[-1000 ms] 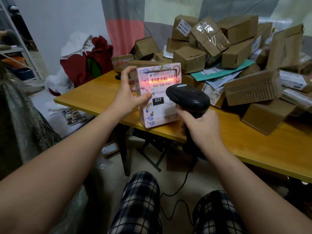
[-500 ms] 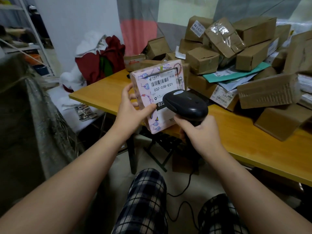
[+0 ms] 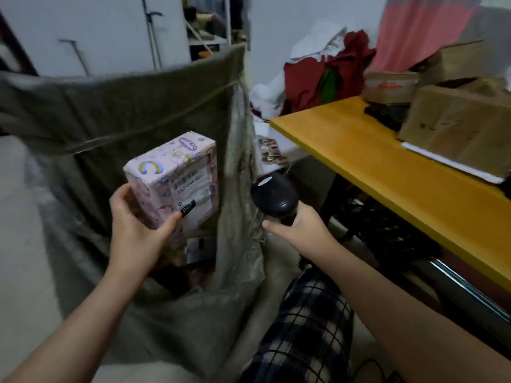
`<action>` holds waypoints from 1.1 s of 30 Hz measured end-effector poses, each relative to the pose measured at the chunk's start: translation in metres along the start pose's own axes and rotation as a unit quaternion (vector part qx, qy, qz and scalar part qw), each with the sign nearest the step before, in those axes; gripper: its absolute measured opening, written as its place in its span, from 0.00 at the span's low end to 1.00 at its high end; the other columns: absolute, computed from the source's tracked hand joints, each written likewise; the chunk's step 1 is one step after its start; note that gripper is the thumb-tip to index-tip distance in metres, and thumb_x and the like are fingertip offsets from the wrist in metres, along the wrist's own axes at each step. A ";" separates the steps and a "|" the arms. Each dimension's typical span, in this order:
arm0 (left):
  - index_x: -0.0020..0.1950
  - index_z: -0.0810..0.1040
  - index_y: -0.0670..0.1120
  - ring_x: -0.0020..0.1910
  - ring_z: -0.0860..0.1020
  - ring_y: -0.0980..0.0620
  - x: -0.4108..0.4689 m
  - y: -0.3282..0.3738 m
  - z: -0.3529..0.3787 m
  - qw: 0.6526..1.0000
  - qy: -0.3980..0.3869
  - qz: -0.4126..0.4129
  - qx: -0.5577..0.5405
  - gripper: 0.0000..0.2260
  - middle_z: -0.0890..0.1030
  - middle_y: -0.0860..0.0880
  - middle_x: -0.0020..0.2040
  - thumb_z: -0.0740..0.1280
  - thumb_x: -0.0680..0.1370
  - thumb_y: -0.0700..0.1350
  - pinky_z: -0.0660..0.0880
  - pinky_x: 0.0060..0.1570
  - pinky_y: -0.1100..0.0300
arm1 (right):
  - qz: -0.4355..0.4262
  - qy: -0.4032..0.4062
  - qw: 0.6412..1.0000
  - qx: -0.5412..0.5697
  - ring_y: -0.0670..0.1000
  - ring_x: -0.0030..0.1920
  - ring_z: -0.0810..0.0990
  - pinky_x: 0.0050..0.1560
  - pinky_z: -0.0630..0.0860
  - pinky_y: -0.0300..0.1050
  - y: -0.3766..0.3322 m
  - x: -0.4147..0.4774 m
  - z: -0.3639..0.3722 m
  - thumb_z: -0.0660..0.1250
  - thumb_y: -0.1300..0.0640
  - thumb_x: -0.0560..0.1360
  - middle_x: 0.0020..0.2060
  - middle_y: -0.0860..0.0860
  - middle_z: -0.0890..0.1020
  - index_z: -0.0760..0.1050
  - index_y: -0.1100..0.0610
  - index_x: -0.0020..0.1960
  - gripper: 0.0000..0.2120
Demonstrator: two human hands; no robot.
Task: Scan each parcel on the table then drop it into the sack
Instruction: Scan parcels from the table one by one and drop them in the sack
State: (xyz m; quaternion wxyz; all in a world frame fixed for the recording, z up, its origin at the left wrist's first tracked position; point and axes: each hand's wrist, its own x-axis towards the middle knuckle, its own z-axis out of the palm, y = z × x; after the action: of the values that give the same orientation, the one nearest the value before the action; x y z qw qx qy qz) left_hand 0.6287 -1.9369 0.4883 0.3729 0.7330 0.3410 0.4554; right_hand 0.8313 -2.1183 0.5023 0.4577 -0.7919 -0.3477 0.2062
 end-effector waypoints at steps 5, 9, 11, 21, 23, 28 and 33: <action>0.67 0.63 0.39 0.58 0.73 0.54 0.005 -0.038 0.001 0.996 -0.013 -0.085 0.034 0.33 0.71 0.47 0.61 0.77 0.68 0.37 0.70 0.58 0.65 | 0.035 -0.008 0.999 -0.008 0.47 0.52 0.78 0.50 0.72 0.41 0.014 0.029 0.055 0.75 0.52 0.71 0.46 0.45 0.79 0.75 0.52 0.56 0.17; 0.66 0.63 0.42 0.54 0.77 0.53 0.022 -0.047 0.039 0.978 -0.069 -0.191 -0.038 0.32 0.75 0.51 0.54 0.77 0.69 0.40 0.75 0.55 0.58 | 0.060 0.042 0.997 -0.016 0.52 0.54 0.80 0.51 0.75 0.45 0.031 0.046 0.087 0.77 0.46 0.67 0.51 0.50 0.82 0.73 0.52 0.56 0.23; 0.63 0.63 0.44 0.51 0.78 0.53 0.032 -0.049 0.056 0.971 -0.090 -0.210 -0.063 0.28 0.76 0.53 0.51 0.76 0.70 0.39 0.76 0.50 0.60 | 0.078 0.058 0.995 -0.029 0.55 0.56 0.79 0.49 0.73 0.44 0.035 0.051 0.097 0.78 0.47 0.66 0.54 0.53 0.82 0.71 0.55 0.59 0.28; 0.65 0.65 0.46 0.52 0.76 0.59 0.049 -0.051 0.095 0.964 -0.197 -0.175 -0.032 0.30 0.77 0.50 0.57 0.76 0.70 0.39 0.75 0.49 0.70 | 0.126 0.169 0.977 0.040 0.57 0.57 0.77 0.54 0.72 0.43 0.058 0.053 0.069 0.70 0.69 0.70 0.56 0.59 0.80 0.69 0.62 0.66 0.26; 0.67 0.65 0.45 0.58 0.74 0.53 0.047 -0.050 0.099 0.971 -0.192 -0.135 0.052 0.33 0.73 0.47 0.62 0.78 0.67 0.44 0.74 0.57 0.60 | 0.117 0.164 0.979 0.043 0.52 0.53 0.77 0.49 0.72 0.42 0.052 0.047 0.049 0.70 0.70 0.69 0.52 0.55 0.79 0.70 0.62 0.66 0.26; 0.64 0.66 0.43 0.58 0.75 0.45 0.038 -0.055 0.116 0.955 -0.209 -0.154 0.141 0.35 0.73 0.45 0.61 0.79 0.65 0.52 0.74 0.57 0.47 | 0.099 0.184 0.976 0.061 0.47 0.47 0.78 0.44 0.74 0.33 0.042 0.030 -0.002 0.72 0.69 0.68 0.48 0.49 0.81 0.74 0.60 0.59 0.20; 0.61 0.70 0.42 0.56 0.78 0.44 0.033 -0.043 0.151 0.943 -0.234 -0.185 0.150 0.37 0.78 0.44 0.58 0.78 0.62 0.59 0.77 0.53 0.49 | 0.111 0.172 0.978 0.043 0.54 0.59 0.77 0.61 0.75 0.53 0.032 0.017 -0.027 0.74 0.64 0.68 0.58 0.53 0.79 0.70 0.57 0.67 0.29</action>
State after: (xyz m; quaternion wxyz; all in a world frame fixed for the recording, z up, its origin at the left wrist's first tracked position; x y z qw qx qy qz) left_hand 0.7724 -1.9235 0.4189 0.4058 0.7903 0.4379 0.1380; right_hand 0.8712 -2.1322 0.4878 0.5181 -0.8290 -0.1646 0.1312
